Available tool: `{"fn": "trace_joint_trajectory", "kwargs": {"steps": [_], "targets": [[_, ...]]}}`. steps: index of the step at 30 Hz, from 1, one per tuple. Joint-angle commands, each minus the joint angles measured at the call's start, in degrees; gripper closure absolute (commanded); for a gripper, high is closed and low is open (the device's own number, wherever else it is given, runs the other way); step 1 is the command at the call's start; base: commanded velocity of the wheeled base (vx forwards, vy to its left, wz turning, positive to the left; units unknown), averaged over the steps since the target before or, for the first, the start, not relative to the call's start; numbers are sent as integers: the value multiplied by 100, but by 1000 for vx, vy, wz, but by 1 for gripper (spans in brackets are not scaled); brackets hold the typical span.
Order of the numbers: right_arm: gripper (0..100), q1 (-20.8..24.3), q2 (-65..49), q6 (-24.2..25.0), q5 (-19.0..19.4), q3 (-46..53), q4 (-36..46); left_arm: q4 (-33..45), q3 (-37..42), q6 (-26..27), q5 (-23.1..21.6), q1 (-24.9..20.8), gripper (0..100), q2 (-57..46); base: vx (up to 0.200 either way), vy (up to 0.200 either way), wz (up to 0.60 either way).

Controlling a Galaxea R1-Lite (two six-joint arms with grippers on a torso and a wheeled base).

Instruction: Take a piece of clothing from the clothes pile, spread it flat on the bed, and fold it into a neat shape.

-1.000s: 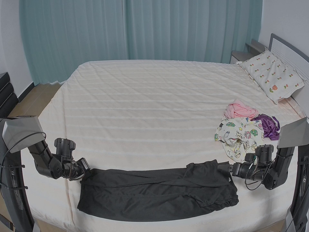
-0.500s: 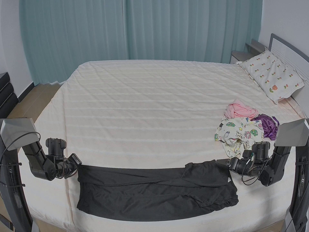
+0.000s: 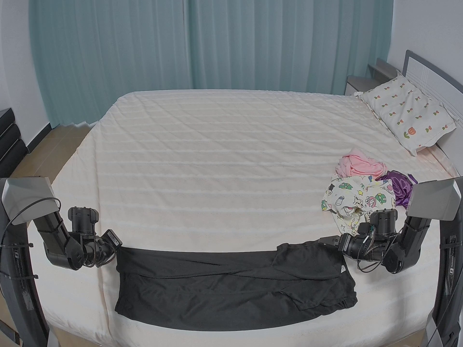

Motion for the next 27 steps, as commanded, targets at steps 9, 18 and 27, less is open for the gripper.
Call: {"fn": "trace_joint_trajectory", "kwargs": {"steps": [9, 18, 27], "targets": [[100, -19, 62, 1, -199, -126, 21, -12, -35, -3, 0, 66, 100, 58, 0, 0, 0], [100, -98, 97, 28, -234, -320, -6, -240, -35, 6, 9, 66, 100, 129, 0, 0, 0], [100, -186, 106, 405, -261, -548, 3, -258, -123, 50, 36, 66, 100, 208, 0, 0, 0]]}}
